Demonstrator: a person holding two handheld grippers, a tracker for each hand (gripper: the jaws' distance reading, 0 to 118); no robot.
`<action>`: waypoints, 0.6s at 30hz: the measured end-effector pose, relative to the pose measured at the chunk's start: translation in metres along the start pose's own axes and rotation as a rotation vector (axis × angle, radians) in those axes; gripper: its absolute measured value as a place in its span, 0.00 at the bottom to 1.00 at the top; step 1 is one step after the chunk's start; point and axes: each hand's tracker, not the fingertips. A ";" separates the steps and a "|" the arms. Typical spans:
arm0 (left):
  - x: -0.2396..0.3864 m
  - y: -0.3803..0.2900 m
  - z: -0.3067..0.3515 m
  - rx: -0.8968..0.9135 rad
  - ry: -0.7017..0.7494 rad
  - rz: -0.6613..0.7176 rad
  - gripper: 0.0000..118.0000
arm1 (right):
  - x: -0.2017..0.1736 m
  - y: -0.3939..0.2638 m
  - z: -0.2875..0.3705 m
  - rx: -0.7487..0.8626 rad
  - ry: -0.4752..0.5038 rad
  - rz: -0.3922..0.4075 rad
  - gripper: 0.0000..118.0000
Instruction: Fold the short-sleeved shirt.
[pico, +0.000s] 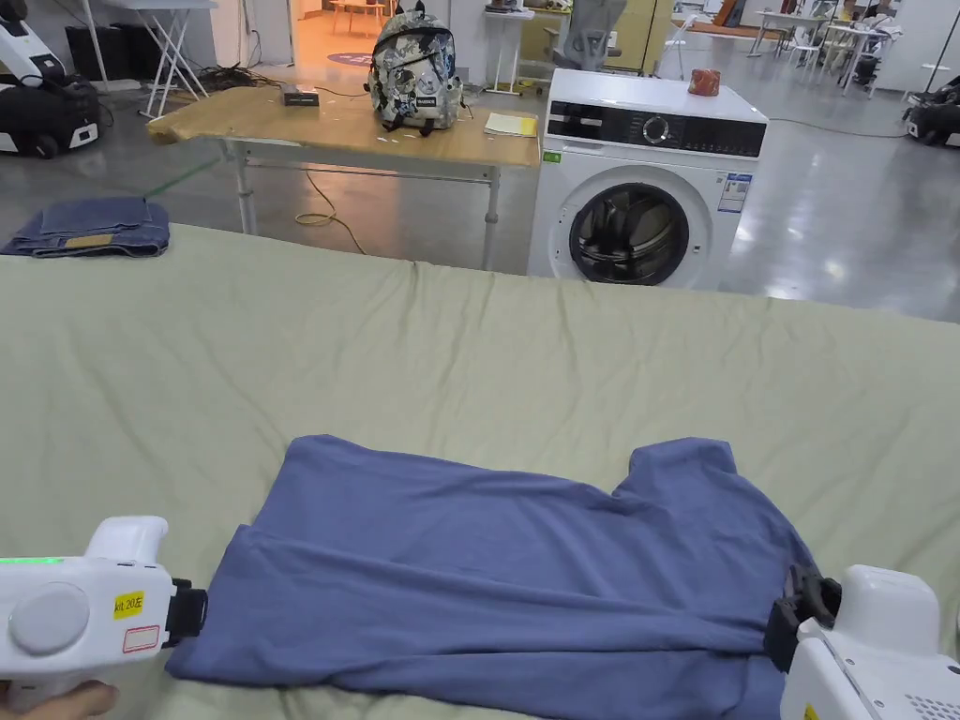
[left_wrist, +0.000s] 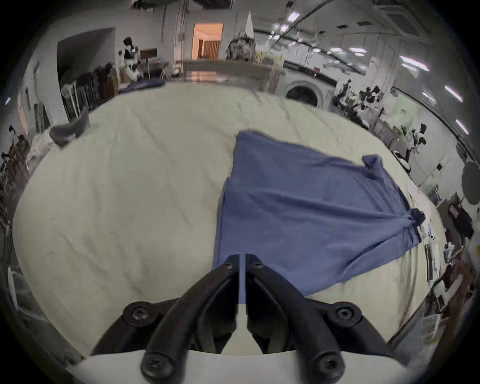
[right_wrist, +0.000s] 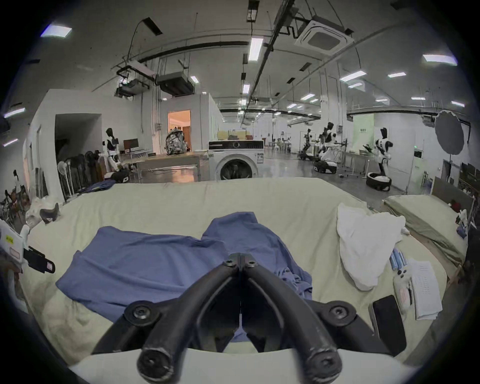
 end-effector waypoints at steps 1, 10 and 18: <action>0.004 0.000 -0.002 -0.039 -0.012 0.006 0.31 | 0.002 -0.001 0.000 -0.006 -0.003 0.000 0.00; 0.026 -0.011 -0.036 -0.172 0.116 -0.075 0.62 | 0.017 -0.017 -0.002 -0.076 -0.038 0.016 0.00; 0.038 -0.011 -0.035 -0.131 0.105 -0.137 0.03 | 0.046 -0.023 -0.011 -0.186 -0.050 -0.003 0.00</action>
